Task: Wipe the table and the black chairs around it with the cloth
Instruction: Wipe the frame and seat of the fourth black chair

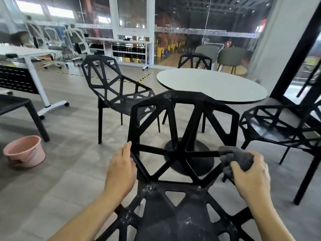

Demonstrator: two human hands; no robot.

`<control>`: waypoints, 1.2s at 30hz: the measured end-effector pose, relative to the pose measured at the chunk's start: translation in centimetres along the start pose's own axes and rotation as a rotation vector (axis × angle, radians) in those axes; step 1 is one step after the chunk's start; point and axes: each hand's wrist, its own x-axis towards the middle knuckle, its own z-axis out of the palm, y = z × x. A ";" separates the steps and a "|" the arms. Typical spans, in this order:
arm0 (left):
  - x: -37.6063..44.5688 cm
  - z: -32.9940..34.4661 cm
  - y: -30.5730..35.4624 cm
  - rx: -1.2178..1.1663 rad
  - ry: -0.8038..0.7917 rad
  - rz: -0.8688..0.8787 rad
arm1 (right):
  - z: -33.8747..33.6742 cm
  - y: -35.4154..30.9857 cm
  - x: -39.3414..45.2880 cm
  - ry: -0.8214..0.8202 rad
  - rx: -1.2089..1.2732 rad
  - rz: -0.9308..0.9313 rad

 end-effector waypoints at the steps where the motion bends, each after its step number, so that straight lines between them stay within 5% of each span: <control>1: 2.1 -0.2 1.3 0.006 0.036 0.065 | 0.2 -1.8 1.0 0.032 0.063 -0.076; 6: 14.2 -0.3 6.5 0.103 0.235 0.298 | 3.0 -9.5 6.6 0.242 0.210 -0.442; 10: 19.1 1.2 6.6 0.210 0.209 0.173 | 5.5 -12.1 12.0 0.349 0.009 -0.618; 16: 19.3 3.1 5.6 0.194 0.363 0.146 | 12.9 -10.9 15.1 0.246 -0.086 -0.660; 21: 19.5 3.1 5.4 0.153 0.398 0.149 | 20.3 -19.0 10.9 0.040 -0.008 -0.899; 26: 19.5 2.7 5.0 0.127 0.394 0.163 | 19.0 -18.5 11.7 -0.036 -0.095 -1.029; 32: 19.2 2.8 5.6 0.110 0.420 0.142 | 10.7 -10.1 17.5 0.160 -0.251 -0.782; 36: 19.3 2.6 5.6 0.088 0.358 0.116 | 13.1 -12.9 16.1 0.219 -0.232 -0.647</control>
